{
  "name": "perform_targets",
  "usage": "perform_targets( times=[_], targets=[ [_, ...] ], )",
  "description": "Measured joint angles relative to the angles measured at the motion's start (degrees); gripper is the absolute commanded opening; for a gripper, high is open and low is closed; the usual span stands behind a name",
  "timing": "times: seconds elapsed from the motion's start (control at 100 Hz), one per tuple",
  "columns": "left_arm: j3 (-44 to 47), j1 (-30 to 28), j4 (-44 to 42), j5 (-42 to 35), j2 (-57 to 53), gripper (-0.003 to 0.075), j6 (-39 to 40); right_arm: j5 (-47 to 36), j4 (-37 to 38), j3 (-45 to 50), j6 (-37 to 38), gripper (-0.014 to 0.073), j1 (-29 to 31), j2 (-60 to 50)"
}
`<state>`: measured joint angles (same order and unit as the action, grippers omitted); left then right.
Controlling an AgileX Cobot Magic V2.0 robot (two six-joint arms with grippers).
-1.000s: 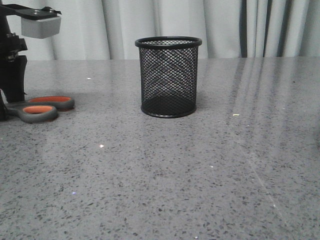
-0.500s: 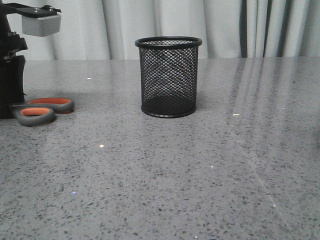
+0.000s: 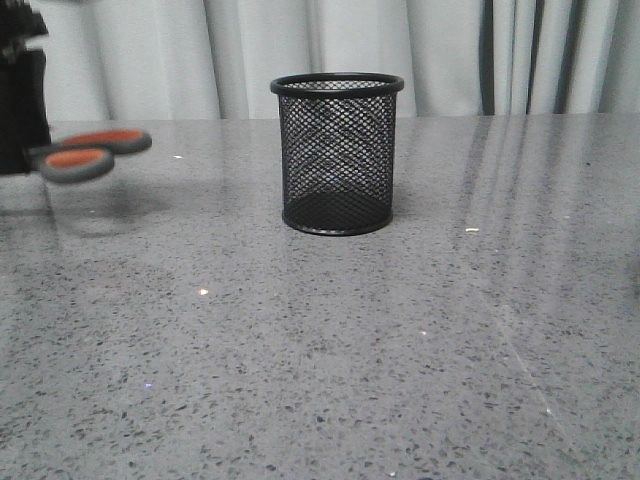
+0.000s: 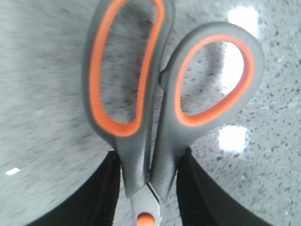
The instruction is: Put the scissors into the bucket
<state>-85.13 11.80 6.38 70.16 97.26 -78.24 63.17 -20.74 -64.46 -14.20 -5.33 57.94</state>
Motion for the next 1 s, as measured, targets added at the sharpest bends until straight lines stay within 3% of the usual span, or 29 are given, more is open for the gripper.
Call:
perform_targets(
  times=[0.31,0.76,1.0],
  targets=[
    [-1.58,0.00,0.00,0.81,-7.11,0.0139,1.22,-1.72,-3.89,0.00,-1.12,0.0426,0.00,0.00],
    [-3.03,2.03,2.38,1.66,-16.59,0.0139,1.58,-4.71,-35.10,0.00,-17.55,0.0426,-0.36,5.21],
    [-5.98,4.88,3.84,1.94,-18.89,0.0139,1.84,-7.20,-42.03,-1.18,-21.57,0.0426,-7.70,11.03]
  ],
)
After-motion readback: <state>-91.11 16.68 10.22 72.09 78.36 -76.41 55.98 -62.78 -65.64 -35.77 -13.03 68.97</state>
